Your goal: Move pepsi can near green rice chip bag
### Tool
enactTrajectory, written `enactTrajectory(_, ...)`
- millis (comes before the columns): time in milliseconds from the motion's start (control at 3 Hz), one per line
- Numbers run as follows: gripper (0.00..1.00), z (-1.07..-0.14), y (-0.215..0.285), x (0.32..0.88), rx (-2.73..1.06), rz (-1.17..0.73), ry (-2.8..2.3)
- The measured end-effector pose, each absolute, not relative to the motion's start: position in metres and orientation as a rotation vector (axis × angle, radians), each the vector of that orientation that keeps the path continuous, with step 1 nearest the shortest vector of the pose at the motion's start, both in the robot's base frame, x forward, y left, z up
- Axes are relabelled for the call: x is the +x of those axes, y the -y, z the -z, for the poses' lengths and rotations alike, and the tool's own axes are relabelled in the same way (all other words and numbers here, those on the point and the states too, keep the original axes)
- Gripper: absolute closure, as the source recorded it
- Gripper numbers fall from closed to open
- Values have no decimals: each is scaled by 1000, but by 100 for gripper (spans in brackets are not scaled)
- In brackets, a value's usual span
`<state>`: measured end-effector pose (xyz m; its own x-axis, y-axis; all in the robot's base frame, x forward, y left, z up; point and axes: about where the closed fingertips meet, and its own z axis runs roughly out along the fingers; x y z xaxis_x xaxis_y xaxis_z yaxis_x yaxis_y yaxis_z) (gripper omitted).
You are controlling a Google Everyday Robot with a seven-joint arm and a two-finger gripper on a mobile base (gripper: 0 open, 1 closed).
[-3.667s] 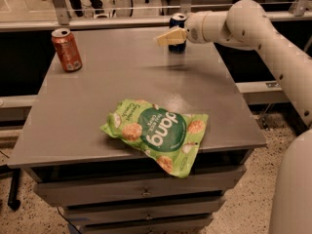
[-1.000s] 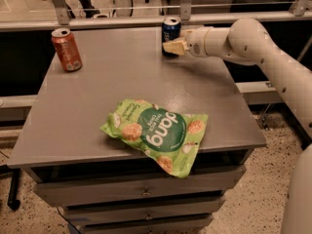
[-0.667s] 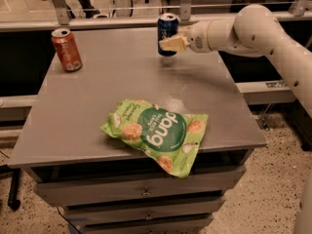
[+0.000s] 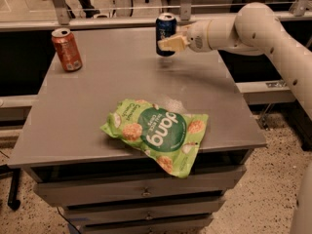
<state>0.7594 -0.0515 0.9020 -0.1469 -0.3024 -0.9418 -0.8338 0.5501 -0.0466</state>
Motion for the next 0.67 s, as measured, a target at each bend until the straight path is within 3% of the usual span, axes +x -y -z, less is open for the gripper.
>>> enactTrajectory(667,100,-925,25,690,-1134,-658,-1577)
